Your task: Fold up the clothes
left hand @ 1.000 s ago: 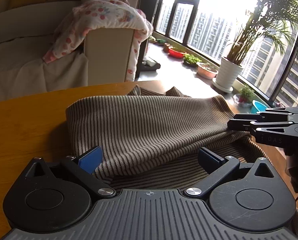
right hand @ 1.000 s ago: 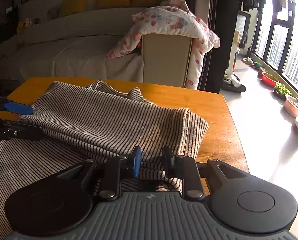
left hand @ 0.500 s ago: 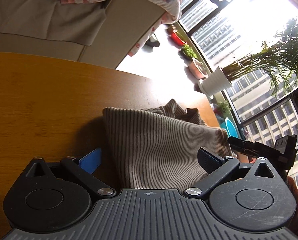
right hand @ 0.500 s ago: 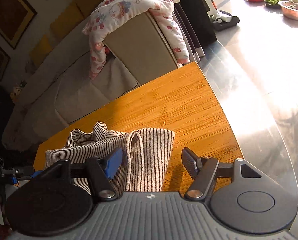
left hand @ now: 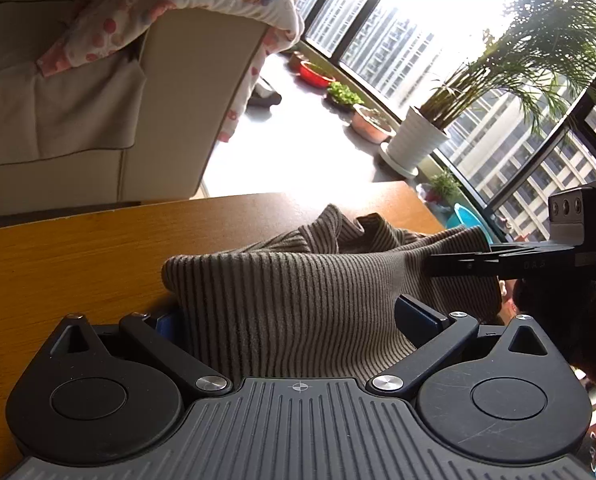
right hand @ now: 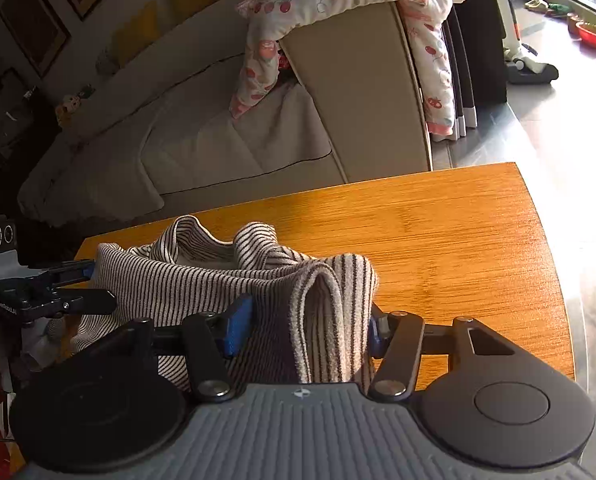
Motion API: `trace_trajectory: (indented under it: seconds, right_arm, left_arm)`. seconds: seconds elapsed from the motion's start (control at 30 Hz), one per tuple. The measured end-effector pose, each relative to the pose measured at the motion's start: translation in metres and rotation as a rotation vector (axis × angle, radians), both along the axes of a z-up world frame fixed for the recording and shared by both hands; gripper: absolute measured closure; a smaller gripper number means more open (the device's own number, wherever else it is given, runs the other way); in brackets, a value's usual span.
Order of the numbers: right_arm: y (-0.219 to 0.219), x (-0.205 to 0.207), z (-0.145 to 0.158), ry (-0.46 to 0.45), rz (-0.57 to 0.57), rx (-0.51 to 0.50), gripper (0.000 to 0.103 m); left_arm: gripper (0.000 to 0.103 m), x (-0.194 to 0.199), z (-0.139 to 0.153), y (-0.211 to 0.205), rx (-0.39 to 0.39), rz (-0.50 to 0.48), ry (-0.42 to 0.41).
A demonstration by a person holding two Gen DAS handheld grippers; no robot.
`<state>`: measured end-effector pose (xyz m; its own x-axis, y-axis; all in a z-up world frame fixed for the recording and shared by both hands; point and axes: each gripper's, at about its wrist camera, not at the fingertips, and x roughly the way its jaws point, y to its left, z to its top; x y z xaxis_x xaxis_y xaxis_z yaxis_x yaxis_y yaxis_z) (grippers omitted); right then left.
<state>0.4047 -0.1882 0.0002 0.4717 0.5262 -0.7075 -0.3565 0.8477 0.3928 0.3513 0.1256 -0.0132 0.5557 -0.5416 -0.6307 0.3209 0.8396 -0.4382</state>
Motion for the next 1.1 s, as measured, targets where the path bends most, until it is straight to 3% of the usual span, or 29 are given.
trace_trajectory:
  seconds: [0.07,0.13,0.3,0.4,0.6,0.73,0.9,1.03,1.1]
  right_arm:
    - [0.003,0.01,0.0,-0.01,0.001,-0.013,0.065]
    - [0.006,0.017,-0.001,-0.026,0.006,-0.03,0.069]
    - [0.015,0.01,0.011,-0.093,0.035,-0.093,0.072]
    - [0.016,-0.012,0.033,-0.168,0.059,-0.115,0.074]
    - [0.018,-0.096,0.091,-0.383,0.153,-0.182,0.074]
    - [0.021,-0.165,0.11,-0.471,0.22,-0.251,0.074]
    - [0.03,-0.238,0.092,-0.494,0.288,-0.382,0.074]
    - [0.051,-0.3,0.054,-0.618,0.413,-0.686,0.074]
    - [0.055,-0.321,0.039,-0.634,0.454,-0.76,0.074]
  left_arm:
    - [0.011,0.005,0.0,0.003,0.005,0.019,-0.013]
    - [0.039,0.009,0.001,0.005,0.012,0.039,-0.016]
    - [0.06,0.009,0.005,0.009,0.032,0.059,-0.022]
    - [0.072,-0.008,0.023,0.006,0.08,0.043,-0.086]
    - [0.073,-0.073,0.076,0.005,0.14,0.002,-0.209]
    - [0.073,-0.129,0.095,0.004,0.168,-0.014,-0.228]
    - [0.073,-0.192,0.085,0.005,0.215,-0.03,-0.189]
    - [0.071,-0.23,0.068,0.008,0.233,-0.021,-0.137]
    - [0.071,-0.247,0.061,0.012,0.217,-0.013,-0.112]
